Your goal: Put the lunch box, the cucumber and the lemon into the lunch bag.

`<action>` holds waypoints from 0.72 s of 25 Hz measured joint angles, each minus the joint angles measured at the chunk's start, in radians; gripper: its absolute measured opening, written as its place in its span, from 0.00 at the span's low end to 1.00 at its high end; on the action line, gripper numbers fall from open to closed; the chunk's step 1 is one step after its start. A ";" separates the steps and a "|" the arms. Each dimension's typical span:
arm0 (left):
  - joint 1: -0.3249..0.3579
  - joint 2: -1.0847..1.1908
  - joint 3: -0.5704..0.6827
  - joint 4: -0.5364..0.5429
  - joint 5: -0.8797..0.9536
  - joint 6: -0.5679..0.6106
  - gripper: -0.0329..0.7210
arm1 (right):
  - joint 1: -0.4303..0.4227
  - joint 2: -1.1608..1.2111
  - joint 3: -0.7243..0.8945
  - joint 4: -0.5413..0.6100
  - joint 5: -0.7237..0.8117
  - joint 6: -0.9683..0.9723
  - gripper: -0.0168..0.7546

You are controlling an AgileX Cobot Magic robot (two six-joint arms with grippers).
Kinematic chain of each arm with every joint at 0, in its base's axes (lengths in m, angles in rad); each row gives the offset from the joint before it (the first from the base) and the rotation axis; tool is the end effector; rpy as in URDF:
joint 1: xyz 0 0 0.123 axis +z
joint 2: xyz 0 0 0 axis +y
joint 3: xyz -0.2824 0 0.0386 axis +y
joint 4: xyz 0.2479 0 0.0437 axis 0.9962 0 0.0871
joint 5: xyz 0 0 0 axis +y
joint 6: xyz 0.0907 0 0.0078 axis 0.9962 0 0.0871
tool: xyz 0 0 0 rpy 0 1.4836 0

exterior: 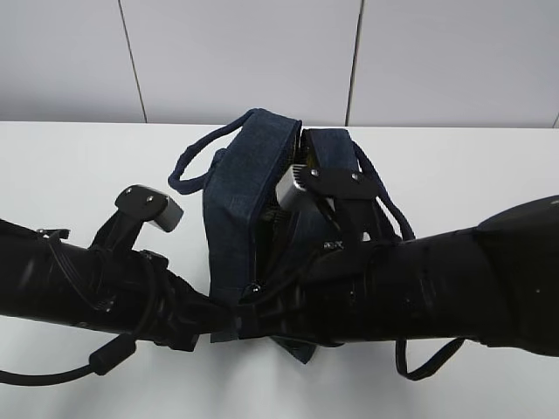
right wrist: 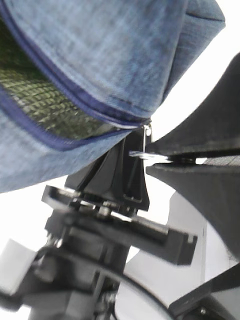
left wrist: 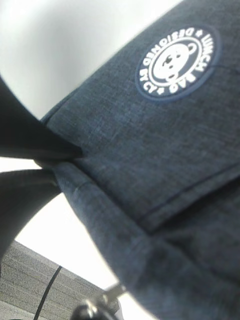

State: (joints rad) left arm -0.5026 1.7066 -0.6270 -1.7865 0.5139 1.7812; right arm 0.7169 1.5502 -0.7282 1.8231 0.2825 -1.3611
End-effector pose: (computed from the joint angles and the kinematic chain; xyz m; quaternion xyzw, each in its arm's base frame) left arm 0.2271 -0.1749 0.1385 0.2929 0.8660 -0.3127 0.2577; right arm 0.2119 0.2175 0.2004 -0.1681 0.8763 0.3448 0.2915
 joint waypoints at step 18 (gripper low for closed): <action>0.000 0.000 0.000 0.002 -0.007 0.000 0.03 | 0.000 -0.129 0.006 0.000 -0.024 0.038 0.02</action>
State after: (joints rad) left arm -0.5026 1.7066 -0.6270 -1.7844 0.5066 1.7812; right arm 0.7169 1.4209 -0.7217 1.8231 0.2588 -1.3235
